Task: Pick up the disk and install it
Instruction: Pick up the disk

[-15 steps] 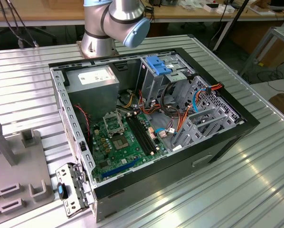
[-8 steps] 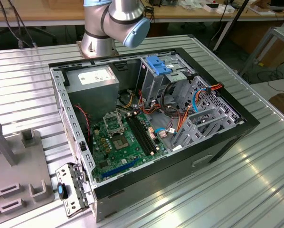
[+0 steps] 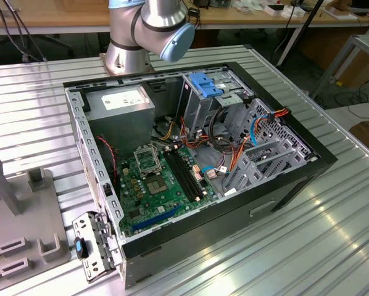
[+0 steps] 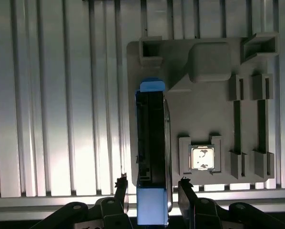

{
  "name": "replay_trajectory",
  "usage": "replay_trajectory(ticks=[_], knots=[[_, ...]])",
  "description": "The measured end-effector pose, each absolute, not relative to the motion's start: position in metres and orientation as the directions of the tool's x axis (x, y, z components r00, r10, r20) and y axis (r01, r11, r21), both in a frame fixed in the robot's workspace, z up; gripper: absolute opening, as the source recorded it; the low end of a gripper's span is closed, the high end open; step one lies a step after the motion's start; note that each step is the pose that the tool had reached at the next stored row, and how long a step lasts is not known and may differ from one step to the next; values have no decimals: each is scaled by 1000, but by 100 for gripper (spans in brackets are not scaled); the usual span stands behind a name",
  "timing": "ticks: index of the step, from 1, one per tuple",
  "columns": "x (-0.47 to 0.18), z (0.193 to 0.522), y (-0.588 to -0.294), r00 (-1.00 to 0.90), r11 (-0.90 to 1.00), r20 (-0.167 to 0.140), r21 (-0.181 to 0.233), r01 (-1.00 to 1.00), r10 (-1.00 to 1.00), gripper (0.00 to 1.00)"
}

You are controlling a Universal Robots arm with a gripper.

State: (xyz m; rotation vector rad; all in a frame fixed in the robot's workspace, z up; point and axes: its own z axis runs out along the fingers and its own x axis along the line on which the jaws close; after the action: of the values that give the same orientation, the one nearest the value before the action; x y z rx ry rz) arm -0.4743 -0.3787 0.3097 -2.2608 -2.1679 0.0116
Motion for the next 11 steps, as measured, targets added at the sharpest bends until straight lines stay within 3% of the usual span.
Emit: replay_trajectory(ticks=[4,5,7,11], knots=[[-474,309,-379,42,-42,1,-12,999,999,54],[-474,309,-379,42,-42,1,-12,999,999,53],[-474,309,-379,42,-42,1,-12,999,999,39],[-474,309,-379,42,-42,1,-12,999,999,39]])
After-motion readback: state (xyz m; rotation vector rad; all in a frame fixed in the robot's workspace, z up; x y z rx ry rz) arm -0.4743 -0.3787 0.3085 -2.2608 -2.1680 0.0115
